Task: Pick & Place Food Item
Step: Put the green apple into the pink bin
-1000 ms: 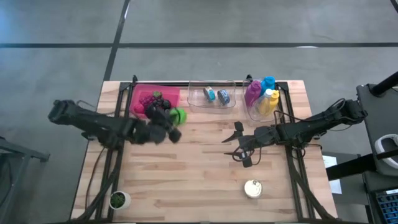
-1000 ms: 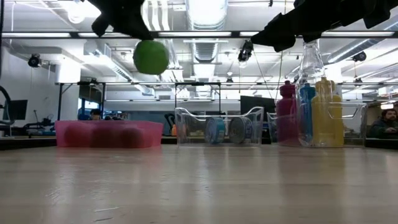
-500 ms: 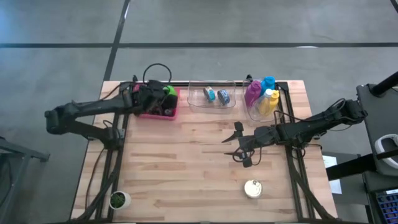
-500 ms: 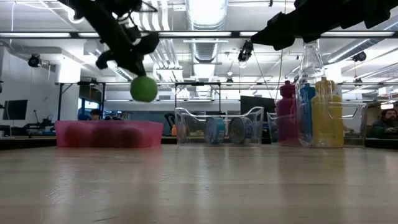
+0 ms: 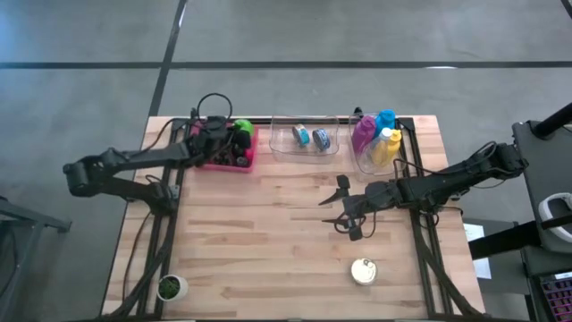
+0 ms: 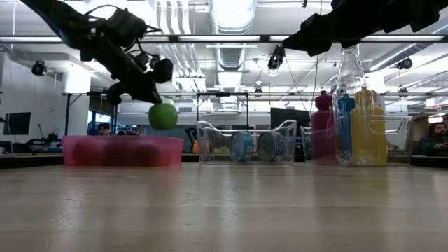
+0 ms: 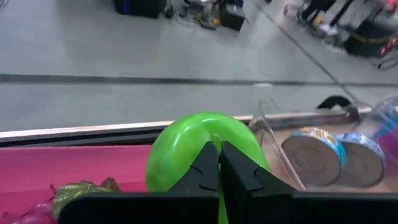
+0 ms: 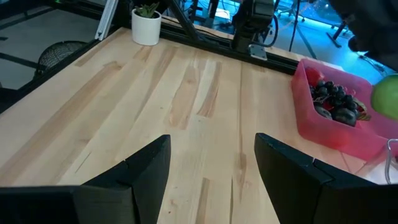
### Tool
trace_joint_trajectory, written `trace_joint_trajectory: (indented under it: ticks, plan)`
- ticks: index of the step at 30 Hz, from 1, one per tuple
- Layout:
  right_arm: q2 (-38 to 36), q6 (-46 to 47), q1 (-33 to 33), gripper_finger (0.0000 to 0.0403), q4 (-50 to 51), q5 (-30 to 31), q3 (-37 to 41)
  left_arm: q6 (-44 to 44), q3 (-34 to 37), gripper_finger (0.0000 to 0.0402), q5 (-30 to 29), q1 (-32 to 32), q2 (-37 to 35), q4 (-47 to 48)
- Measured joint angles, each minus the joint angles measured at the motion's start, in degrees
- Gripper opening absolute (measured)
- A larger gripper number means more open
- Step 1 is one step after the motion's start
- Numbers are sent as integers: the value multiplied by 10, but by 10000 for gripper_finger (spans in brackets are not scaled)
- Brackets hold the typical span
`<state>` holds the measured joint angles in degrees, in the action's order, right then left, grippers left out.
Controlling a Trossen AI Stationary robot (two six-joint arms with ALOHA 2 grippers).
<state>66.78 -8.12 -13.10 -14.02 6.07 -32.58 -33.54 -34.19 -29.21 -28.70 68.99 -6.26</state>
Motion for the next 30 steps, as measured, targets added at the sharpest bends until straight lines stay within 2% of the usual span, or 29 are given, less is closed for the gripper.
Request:
trace_joint_trajectory:
  ticks: [8,17,25,30]
  plan:
    - [0,0,0,228,-3,0,0,-44,32,1,-4,-9,22,-46]
    - [0,0,0,228,-3,0,0,-40,3,1,-3,-9,89,-49]
    - [0,0,0,228,-3,0,0,-39,-3,3,-3,-11,100,-43]
    - [0,0,0,228,-3,0,0,-39,-4,24,-4,-12,100,-40]
